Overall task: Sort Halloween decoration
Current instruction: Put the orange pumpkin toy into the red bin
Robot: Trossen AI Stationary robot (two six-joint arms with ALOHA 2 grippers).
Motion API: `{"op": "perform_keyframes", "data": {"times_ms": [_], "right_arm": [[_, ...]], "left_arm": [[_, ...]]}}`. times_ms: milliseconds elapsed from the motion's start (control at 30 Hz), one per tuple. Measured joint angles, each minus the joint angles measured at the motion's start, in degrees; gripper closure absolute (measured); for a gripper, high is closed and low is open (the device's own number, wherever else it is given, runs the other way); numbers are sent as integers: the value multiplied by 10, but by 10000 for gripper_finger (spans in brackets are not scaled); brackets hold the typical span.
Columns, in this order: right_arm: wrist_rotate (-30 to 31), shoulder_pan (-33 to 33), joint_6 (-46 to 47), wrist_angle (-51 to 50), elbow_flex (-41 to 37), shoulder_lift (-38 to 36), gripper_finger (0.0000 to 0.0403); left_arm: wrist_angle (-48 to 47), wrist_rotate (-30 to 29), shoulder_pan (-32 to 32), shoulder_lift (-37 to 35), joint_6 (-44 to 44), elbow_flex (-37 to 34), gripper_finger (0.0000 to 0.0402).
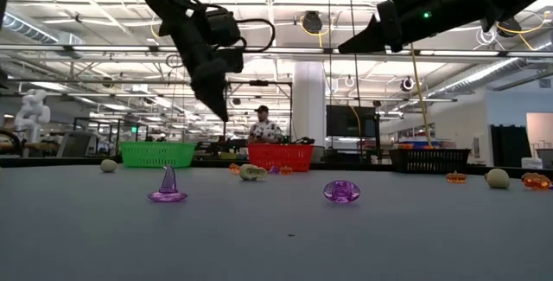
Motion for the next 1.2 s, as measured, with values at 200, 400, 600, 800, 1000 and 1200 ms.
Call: {"op": "perform_keyframes", "data": {"times_ms": [200, 400, 600, 800, 1000, 1200], "right_arm": [[0, 0, -1, 5, 0, 0, 403], [0, 0, 4, 4, 0, 0, 403], [0, 0, 6, 4, 0, 0, 403], [0, 0, 3, 4, 0, 0, 403], [0, 0, 3, 4, 0, 0, 403], [0, 0, 3, 4, 0, 0, 403]], "left_arm": [[-19, 0, -53, 0, -14, -14, 326], [58, -28, -98, 16, -15, -57, 261], [118, -44, -117, 65, -15, -65, 214], [157, -81, -117, 108, -16, -66, 198], [161, -79, -117, 132, -31, -66, 198], [160, -78, -117, 136, -32, -65, 215]]}}
